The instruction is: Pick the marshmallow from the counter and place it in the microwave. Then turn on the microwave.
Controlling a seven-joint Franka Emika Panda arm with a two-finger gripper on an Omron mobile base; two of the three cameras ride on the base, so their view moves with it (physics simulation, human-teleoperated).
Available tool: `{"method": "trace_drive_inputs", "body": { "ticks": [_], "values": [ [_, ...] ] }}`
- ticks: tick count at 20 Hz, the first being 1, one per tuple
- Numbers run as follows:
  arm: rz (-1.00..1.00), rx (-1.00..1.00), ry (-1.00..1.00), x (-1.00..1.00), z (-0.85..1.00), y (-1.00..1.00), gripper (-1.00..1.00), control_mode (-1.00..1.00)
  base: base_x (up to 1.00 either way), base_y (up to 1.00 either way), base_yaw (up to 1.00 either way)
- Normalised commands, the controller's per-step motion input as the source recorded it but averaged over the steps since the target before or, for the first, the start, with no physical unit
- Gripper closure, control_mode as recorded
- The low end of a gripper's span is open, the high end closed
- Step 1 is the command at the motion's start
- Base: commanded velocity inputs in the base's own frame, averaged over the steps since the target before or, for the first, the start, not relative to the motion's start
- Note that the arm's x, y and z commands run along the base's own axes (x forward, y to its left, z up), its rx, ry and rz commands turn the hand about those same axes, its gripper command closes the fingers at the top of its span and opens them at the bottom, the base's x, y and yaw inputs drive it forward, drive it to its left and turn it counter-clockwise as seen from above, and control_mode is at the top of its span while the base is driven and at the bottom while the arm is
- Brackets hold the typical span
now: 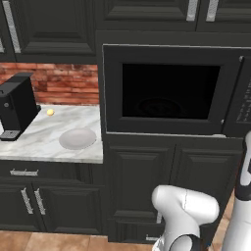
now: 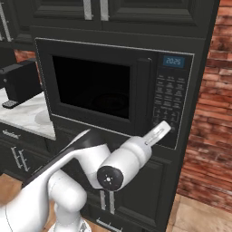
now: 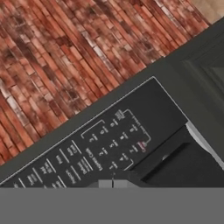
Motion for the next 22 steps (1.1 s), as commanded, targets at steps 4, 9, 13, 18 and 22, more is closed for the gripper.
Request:
{"method": "trace_drive_inputs", "body": {
  "ticks": [4, 9, 13, 18, 22],
  "values": [
    [-0.02, 0.06, 0.00, 0.16, -0.05, -0.10, 1.00, -1.00, 0.00, 0.00, 0.00],
    [-0.02, 0.06, 0.00, 0.16, -0.06, -0.10, 1.00, -1.00, 0.00, 0.00, 0.00],
    [-0.01, 0.05, -0.01, 0.17, -0.07, -0.09, 1.00, -1.00, 0.00, 0.00, 0.00],
    [-0.01, 0.05, -0.01, 0.17, -0.07, -0.08, 1.00, -1.00, 0.00, 0.00, 0.00],
    [0.00, 0.05, -0.02, 0.16, -0.08, -0.09, 1.00, -1.00, 0.00, 0.00, 0.00]
  ]
}}
